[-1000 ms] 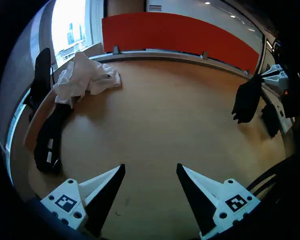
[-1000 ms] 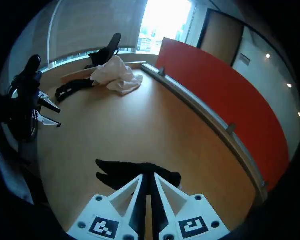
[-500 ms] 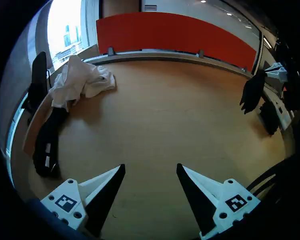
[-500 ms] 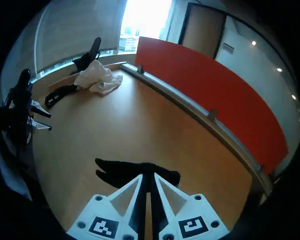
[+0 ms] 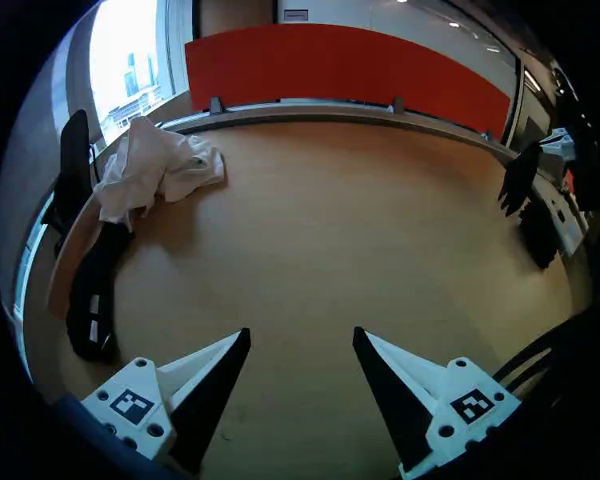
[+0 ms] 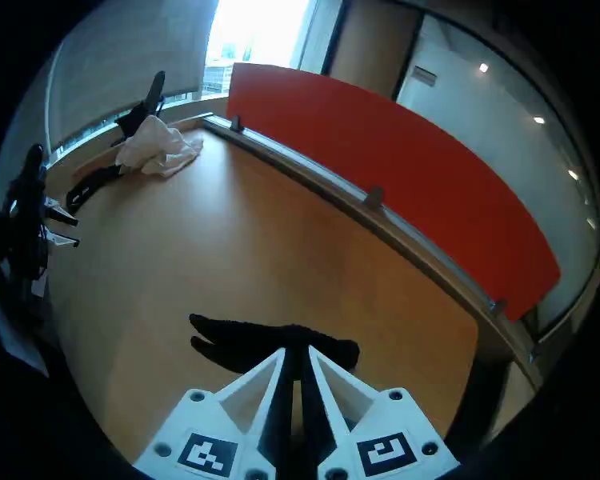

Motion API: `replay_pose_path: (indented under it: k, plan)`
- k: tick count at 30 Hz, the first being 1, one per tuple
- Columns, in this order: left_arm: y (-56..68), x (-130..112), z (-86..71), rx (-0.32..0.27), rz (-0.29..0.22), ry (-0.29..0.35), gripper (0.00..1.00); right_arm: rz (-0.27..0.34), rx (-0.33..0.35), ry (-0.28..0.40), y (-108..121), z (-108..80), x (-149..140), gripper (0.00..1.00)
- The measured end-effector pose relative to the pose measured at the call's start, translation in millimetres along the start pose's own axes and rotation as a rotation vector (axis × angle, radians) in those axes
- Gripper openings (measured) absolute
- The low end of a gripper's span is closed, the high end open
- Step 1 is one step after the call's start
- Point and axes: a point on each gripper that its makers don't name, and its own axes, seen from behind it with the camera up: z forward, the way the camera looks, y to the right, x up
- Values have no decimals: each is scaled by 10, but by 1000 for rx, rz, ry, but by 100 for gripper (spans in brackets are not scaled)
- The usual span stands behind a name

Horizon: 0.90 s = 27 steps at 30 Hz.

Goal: Fold towel

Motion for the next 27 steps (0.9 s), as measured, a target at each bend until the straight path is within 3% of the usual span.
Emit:
replay_pose_path:
  k: [15, 27]
  plan:
    - [71, 71, 51, -1, 17, -3, 95, 41, -96, -61, 746, -286, -408, 5]
    - [101, 94, 61, -5, 21, -3, 95, 58, -126, -89, 954, -416, -605, 5]
